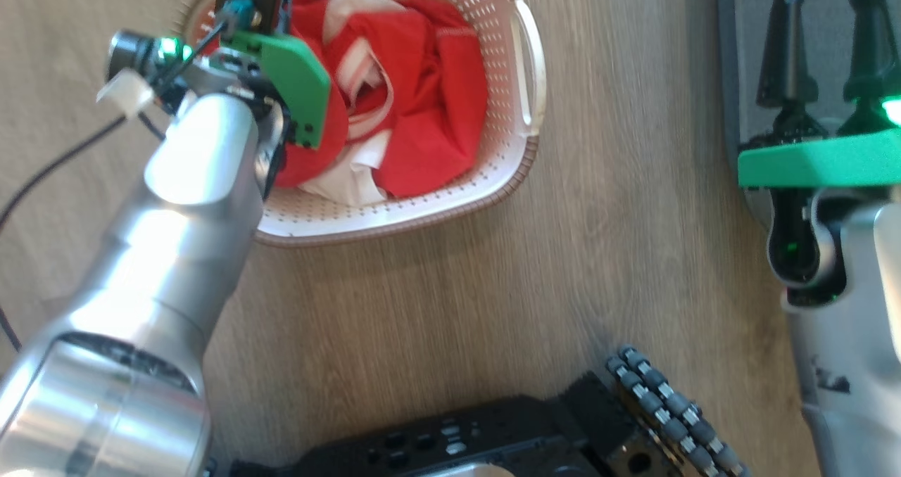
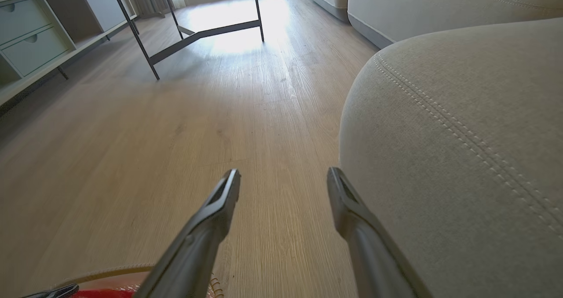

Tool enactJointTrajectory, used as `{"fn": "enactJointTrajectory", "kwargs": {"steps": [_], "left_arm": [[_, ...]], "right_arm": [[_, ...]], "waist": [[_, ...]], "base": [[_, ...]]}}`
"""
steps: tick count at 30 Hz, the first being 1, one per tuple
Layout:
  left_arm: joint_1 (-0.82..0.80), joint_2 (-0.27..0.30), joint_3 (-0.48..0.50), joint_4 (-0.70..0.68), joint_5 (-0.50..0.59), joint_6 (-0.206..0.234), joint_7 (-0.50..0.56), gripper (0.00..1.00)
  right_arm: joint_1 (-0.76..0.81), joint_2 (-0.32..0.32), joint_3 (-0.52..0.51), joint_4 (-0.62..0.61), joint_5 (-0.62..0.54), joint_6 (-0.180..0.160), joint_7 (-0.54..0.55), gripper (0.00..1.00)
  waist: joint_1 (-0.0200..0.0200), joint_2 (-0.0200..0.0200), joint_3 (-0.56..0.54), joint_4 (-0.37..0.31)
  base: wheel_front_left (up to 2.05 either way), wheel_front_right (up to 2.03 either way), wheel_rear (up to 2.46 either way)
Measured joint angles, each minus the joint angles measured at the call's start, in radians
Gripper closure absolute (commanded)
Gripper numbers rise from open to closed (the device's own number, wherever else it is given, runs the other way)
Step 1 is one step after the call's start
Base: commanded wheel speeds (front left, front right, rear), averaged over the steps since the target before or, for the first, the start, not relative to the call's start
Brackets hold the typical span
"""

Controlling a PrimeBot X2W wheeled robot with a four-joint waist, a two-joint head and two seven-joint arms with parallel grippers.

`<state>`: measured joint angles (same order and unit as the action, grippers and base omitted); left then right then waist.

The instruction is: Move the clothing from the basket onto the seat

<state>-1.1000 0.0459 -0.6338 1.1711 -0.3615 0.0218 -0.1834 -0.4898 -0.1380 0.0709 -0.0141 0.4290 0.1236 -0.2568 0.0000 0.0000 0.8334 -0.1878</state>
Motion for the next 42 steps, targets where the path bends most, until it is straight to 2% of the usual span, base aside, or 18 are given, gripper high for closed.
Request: {"fn": "enactJointTrajectory", "kwargs": {"steps": [6,12,19,24,32,42], "left_arm": [[0.112,-0.002,0.022,-0.100,-0.066,-0.026,-0.057,1.00],[0.259,-0.003,0.049,-0.255,-0.112,-0.040,-0.066,1.00],[0.411,0.043,0.062,-0.429,-0.137,-0.038,-0.063,1.00],[0.553,0.099,0.071,-0.589,-0.171,0.001,0.001,1.00],[0.741,0.205,0.115,-0.822,-0.210,0.086,0.091,1.00],[0.799,0.278,0.137,-1.023,-0.214,0.153,0.175,1.00]], "right_arm": [[0.085,-0.035,-0.005,0.022,-0.015,0.000,0.000,0.00],[0.183,-0.080,-0.002,0.045,-0.025,0.000,0.000,0.00],[0.298,-0.114,0.018,0.070,-0.025,0.000,0.000,0.00],[0.380,-0.119,0.033,0.092,-0.024,0.000,0.000,0.00],[0.459,-0.125,0.061,0.109,-0.023,0.000,0.000,0.00],[0.458,-0.154,0.121,0.112,-0.023,0.000,0.000,0.00]], "waist": [[0.0000,0.0000,-0.097,0.035],[0.0000,0.0000,-0.237,0.076],[-0.0001,0.0001,-0.396,0.122],[-0.0001,0.0001,-0.531,0.156],[-0.0002,0.0001,-0.705,0.198],[-0.0002,0.0001,-0.769,0.231]], "base": [[0.00,0.00,0.00],[0.00,0.00,0.00],[0.00,0.00,0.00],[0.00,0.00,0.00],[0.00,0.00,0.00],[0.00,0.00,0.00]]}}
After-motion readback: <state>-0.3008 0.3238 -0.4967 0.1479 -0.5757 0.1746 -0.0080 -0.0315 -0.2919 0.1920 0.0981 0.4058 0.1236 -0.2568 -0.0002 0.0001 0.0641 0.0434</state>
